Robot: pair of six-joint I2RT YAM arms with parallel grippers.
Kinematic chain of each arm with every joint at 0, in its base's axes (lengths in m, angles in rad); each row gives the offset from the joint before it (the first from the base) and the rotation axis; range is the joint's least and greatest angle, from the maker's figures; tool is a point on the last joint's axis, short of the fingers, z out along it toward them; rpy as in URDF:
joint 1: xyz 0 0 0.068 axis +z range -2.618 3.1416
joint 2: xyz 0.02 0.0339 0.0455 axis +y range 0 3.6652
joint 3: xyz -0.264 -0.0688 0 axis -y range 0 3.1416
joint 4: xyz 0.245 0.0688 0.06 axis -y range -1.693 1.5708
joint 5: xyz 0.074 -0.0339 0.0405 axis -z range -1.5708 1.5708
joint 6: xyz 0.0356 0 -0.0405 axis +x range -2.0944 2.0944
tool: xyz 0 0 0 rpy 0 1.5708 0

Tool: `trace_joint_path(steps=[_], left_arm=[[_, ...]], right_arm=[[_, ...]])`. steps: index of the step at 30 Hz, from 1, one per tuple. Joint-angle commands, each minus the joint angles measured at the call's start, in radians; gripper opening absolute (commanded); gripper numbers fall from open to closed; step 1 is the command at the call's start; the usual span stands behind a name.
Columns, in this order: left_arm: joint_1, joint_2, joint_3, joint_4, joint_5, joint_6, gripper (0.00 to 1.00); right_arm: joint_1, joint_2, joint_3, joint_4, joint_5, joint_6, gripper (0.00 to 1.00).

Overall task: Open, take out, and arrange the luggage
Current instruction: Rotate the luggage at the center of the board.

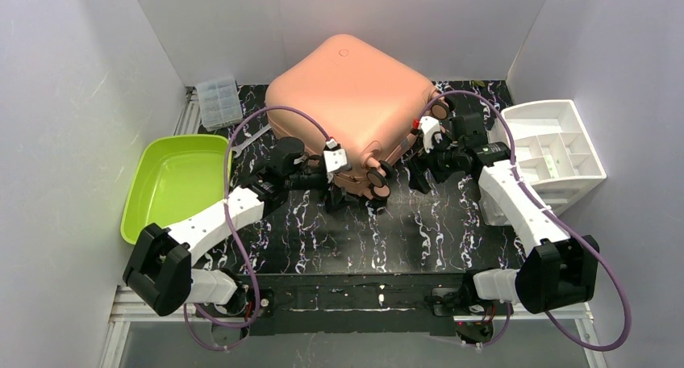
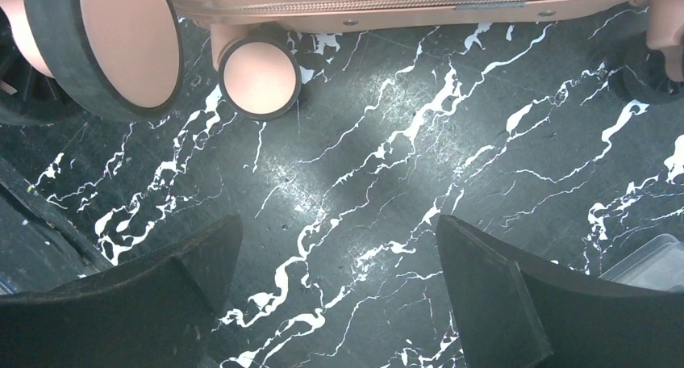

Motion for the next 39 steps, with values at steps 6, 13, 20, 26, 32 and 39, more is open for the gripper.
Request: trace_joint_path(steps=[6,13,20,26,32,39], left_arm=[[0.001,0.072,-0.028,-0.030,0.012,0.078,0.98],[0.000,0.117,-0.009,-0.034,-0.037,0.097,0.98],[-0.001,0.107,-0.006,-0.043,0.184,0.044,0.98],[-0.029,0.117,0.048,-0.268,0.333,0.155,0.96],[-0.032,0.074,0.057,-0.352,0.337,0.210,0.97],[0.083,0.048,0.282,-0.509,0.328,0.108,0.96]], right_arm=[[-0.006,-0.039,-0.014,0.042,-0.035,-0.004,1.00],[-0.006,-0.054,-0.044,0.062,-0.050,-0.004,1.00],[-0.006,-0.047,-0.058,0.075,-0.063,-0.004,1.00],[-0.007,-0.035,-0.040,0.065,-0.070,-0.007,1.00],[-0.006,-0.011,-0.035,0.098,-0.082,0.052,1.00],[-0.006,-0.034,-0.202,0.395,-0.151,0.306,1.00]])
